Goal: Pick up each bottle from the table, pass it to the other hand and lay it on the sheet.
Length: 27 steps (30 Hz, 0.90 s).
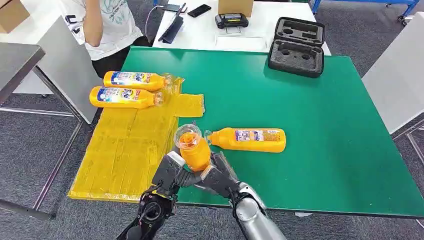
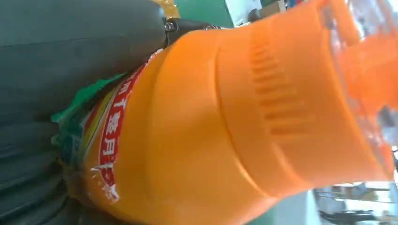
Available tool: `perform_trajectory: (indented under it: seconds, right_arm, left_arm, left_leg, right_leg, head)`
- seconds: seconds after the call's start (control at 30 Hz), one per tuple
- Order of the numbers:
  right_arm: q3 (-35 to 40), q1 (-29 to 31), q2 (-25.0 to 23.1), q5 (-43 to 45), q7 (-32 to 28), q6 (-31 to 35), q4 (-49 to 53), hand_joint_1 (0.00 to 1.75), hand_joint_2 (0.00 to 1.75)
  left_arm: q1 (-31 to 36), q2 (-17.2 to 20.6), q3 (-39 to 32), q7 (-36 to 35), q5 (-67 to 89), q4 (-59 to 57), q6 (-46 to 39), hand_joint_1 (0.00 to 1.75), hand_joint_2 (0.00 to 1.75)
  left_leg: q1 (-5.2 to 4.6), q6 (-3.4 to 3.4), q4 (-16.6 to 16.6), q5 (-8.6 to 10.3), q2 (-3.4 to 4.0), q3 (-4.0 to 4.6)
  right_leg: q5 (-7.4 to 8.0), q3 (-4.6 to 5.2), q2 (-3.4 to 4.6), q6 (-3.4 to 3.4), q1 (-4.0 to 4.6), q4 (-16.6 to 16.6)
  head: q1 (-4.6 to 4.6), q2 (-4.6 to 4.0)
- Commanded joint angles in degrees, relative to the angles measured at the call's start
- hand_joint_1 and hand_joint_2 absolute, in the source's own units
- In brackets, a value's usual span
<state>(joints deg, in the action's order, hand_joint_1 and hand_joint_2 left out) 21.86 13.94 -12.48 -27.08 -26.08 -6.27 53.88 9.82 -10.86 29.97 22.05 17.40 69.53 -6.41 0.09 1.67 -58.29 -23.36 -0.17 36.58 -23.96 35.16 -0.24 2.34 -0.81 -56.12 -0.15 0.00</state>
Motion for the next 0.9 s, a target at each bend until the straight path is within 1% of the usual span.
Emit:
perform_trajectory:
  seconds: [0.03, 0.07, 0.1, 0.13, 0.17, 0.2, 0.23, 0.27, 0.33, 0.37, 0.4, 0.63, 0.67, 0.7, 0.73, 0.87, 0.9]
  right_arm:
    - [2.65, 2.47, 0.88, -0.37, 0.03, -0.80, -2.65, 1.75, 1.75]
    - [2.86, 2.52, 0.86, -0.50, 0.03, -0.68, -2.65, 1.75, 1.75]
    - [2.98, 2.57, 0.87, -0.56, 0.03, -0.68, -2.62, 1.75, 1.75]
    - [3.19, 2.62, 0.91, -0.68, 0.11, -0.62, -2.56, 1.75, 1.75]
    - [3.45, 2.69, 1.00, -0.85, 0.26, -0.57, -2.56, 1.75, 1.75]
    - [3.55, 2.77, 1.05, -0.94, 0.34, -0.54, -2.62, 1.75, 1.75]
    - [3.73, 2.93, 1.09, -1.12, 0.48, -0.50, -2.82, 1.75, 1.75]
    - [3.87, 3.00, 1.05, -1.35, 0.60, -0.38, -2.98, 1.75, 1.75]
    - [3.96, 2.91, 1.01, -1.69, 0.78, -0.15, -2.89, 1.75, 1.75]
    - [3.98, 2.91, 0.95, -1.90, 0.88, -0.10, -2.82, 1.75, 1.75]
    - [3.98, 2.91, 0.95, -1.90, 0.88, -0.10, -2.82, 1.75, 1.75]
    - [3.68, 2.80, 0.98, -2.12, 1.06, 0.02, -2.42, 1.75, 1.75]
    - [3.68, 2.80, 0.98, -2.12, 1.06, 0.02, -2.42, 1.75, 1.75]
    - [3.68, 2.80, 0.98, -2.12, 1.06, 0.02, -2.42, 1.75, 1.75]
    - [3.68, 2.80, 0.98, -2.12, 1.06, 0.02, -2.42, 1.75, 1.75]
    - [3.68, 2.80, 0.98, -2.12, 1.06, 0.02, -2.42, 1.75, 1.75]
    - [3.68, 2.80, 0.98, -2.12, 1.06, 0.02, -2.42, 1.75, 1.75]
  left_arm:
    - [1.59, 1.28, 0.21, 2.05, -11.01, -4.83, 12.73, 0.00, 1.75]
    - [1.23, 1.42, -0.13, 2.68, -14.33, -4.36, 15.46, 0.00, 1.75]
    - [1.13, 1.49, -0.13, 2.63, -16.01, -4.23, 17.17, 0.16, 1.75]
    - [1.01, 1.85, 0.14, 2.80, -17.59, -3.74, 18.69, 1.45, 1.75]
    - [0.90, 2.12, 0.50, 2.91, -20.09, -3.47, 21.19, 1.75, 1.75]
    - [0.84, 2.12, 0.55, 2.89, -21.40, -3.43, 22.38, 1.75, 1.75]
    - [0.84, 2.22, 1.03, 2.68, -23.54, -3.46, 24.67, 1.75, 1.75]
    - [0.91, 2.32, 1.31, 2.29, -26.12, -3.71, 27.18, 1.75, 1.75]
    - [0.87, 2.16, 1.45, 2.13, -28.70, -4.02, 29.62, 1.75, 1.75]
    - [0.85, 2.10, 1.53, 2.01, -30.31, -4.05, 31.13, 1.75, 1.75]
    - [0.85, 2.10, 1.53, 2.01, -30.31, -4.05, 31.13, 1.75, 1.75]
    - [1.42, 1.86, 1.74, 1.75, -30.58, -3.93, 31.15, 1.75, 1.75]
    - [1.42, 1.86, 1.74, 1.75, -30.58, -3.93, 31.15, 1.75, 1.75]
    - [1.42, 1.86, 1.74, 1.75, -30.58, -3.93, 31.15, 1.75, 1.75]
    - [1.42, 1.86, 1.74, 1.75, -30.58, -3.93, 31.15, 1.75, 1.75]
    - [1.42, 1.86, 1.74, 1.75, -30.58, -3.93, 31.15, 1.75, 1.75]
    - [1.42, 1.86, 1.74, 1.75, -30.58, -3.93, 31.15, 1.75, 1.75]
  left_leg:
    - [0.05, -0.12, 0.06, -0.21, 0.11, -0.54]
    - [0.01, -0.06, 0.06, -0.06, 0.08, -0.21]
    - [0.02, -0.09, 0.08, -0.12, 0.12, -0.37]
    - [0.02, -0.07, 0.06, -0.09, 0.10, -0.25]
    - [0.03, -0.10, 0.08, -0.14, 0.11, -0.41]
    - [0.02, -0.07, 0.06, -0.10, 0.10, -0.26]
    - [0.05, -0.10, 0.03, -0.18, 0.15, -0.40]
    - [0.01, -0.06, 0.05, -0.07, 0.07, -0.22]
    - [0.04, -0.09, 0.04, -0.18, 0.11, -0.43]
    - [0.02, -0.05, 0.04, -0.09, 0.06, -0.23]
    - [0.04, -0.08, 0.04, -0.17, 0.06, -0.41]
    - [0.02, -0.04, 0.02, -0.06, 0.03, -0.14]
    - [0.02, -0.06, 0.00, -0.12, 0.02, -0.24]
    - [0.02, -0.04, 0.02, -0.05, 0.00, -0.14]
    - [0.03, -0.07, 0.00, -0.13, 0.01, -0.30]
    - [0.01, -0.05, 0.02, -0.07, 0.01, -0.18]
    - [0.03, -0.07, 0.01, -0.13, 0.03, -0.31]
  right_leg:
    - [-0.16, -0.51, 0.11, -0.14, 0.06, 0.07]
    - [-0.04, -0.19, 0.08, -0.06, 0.01, 0.05]
    - [-0.08, -0.33, 0.13, -0.10, 0.03, 0.07]
    - [-0.05, -0.22, 0.11, -0.08, 0.03, 0.05]
    - [-0.10, -0.37, 0.11, -0.11, 0.04, 0.06]
    - [-0.06, -0.23, 0.11, -0.08, 0.03, 0.04]
    - [-0.12, -0.36, 0.16, -0.11, 0.06, 0.03]
    - [-0.05, -0.19, 0.08, -0.06, 0.02, 0.03]
    - [-0.13, -0.40, 0.11, -0.11, 0.05, 0.04]
    - [-0.07, -0.20, 0.06, -0.07, 0.02, 0.02]
    - [-0.14, -0.39, 0.06, -0.10, 0.04, 0.03]
    - [-0.05, -0.14, 0.02, -0.05, 0.02, 0.02]
    - [-0.11, -0.25, 0.02, -0.07, 0.02, 0.00]
    - [-0.05, -0.14, 0.00, -0.05, 0.02, 0.02]
    - [-0.13, -0.30, 0.01, -0.09, 0.04, 0.00]
    - [-0.07, -0.17, 0.01, -0.06, 0.01, 0.00]
    - [-0.13, -0.30, 0.02, -0.09, 0.04, 0.00]
  head:
    - [0.02, 0.00]
    - [0.00, 0.00]
    - [0.02, 0.00]
    - [0.02, 0.00]
    - [0.00, 0.00]
    - [0.02, 0.00]
    - [0.02, 0.00]
    - [0.00, 0.00]
    - [0.00, 0.00]
    - [0.00, 0.00]
    - [0.00, 0.00]
    - [0.00, 0.00]
    - [0.00, 0.00]
    - [0.02, 0.00]
    - [0.00, 0.00]
    - [0.00, 0.00]
    - [0.00, 0.00]
